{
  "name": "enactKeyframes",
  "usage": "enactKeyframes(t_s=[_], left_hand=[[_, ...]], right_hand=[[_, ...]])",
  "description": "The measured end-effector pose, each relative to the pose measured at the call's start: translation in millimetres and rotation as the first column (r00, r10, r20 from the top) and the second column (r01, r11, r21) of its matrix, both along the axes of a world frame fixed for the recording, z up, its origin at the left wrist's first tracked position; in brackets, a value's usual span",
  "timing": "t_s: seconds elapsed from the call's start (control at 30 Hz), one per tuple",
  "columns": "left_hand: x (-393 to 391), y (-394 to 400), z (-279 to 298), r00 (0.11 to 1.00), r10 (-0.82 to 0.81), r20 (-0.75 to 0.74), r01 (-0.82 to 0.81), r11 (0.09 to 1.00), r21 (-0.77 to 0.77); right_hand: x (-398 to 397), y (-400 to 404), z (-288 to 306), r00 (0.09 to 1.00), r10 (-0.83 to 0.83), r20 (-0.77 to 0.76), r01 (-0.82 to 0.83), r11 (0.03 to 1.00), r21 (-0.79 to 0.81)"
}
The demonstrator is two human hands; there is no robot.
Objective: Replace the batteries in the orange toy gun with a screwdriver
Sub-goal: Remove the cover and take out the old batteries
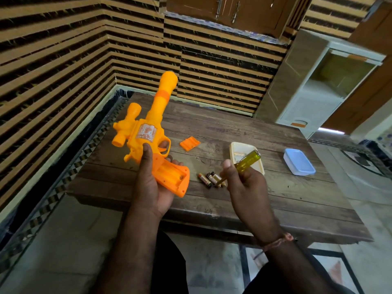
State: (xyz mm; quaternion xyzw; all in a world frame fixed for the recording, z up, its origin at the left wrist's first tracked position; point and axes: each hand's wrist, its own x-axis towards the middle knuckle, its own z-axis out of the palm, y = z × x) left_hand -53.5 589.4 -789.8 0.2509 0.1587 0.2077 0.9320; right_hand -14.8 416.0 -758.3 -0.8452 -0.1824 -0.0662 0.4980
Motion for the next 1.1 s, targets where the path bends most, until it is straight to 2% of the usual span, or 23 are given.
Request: enactKeyframes(t_s=[0.17, 0.33, 0.43, 0.7, 0.83, 0.93, 1.1], left_hand=[[1, -2, 0, 0.999, 0.027, -0.033, -0.027, 1.000, 0.017], [5, 2, -4, 0.970, 0.128, -0.208, -0.113, 0.990, 0.081], [7, 4, -7, 0.951, 0.161, -0.264, -0.145, 0.986, 0.081], [10, 10, -6, 0.947, 0.188, -0.259, -0.189, 0.982, 0.022], [11, 11, -6, 0.953, 0.193, -0.235, -0.200, 0.980, -0.006], [13, 13, -7, 0.957, 0.186, -0.221, -0.195, 0.981, -0.021], [13, 15, -10, 0.942, 0.187, -0.279, -0.203, 0.979, -0.028]], right_hand=[[-2, -1, 2, 0.999, 0.009, -0.036, -0.013, 0.995, -0.101], [3, -5, -9, 0.999, -0.040, -0.004, 0.038, 0.976, -0.216], [7, -3, -12, 0.998, -0.055, -0.017, 0.048, 0.962, -0.269], [17, 23, -16, 0.997, -0.039, -0.065, 0.015, 0.943, -0.332], [17, 35, -19, 0.999, -0.018, -0.034, 0.004, 0.926, -0.377], [21, 43, -20, 0.996, -0.028, -0.080, -0.007, 0.914, -0.406], [27, 50, -21, 0.996, -0.020, -0.085, -0.019, 0.903, -0.429]])
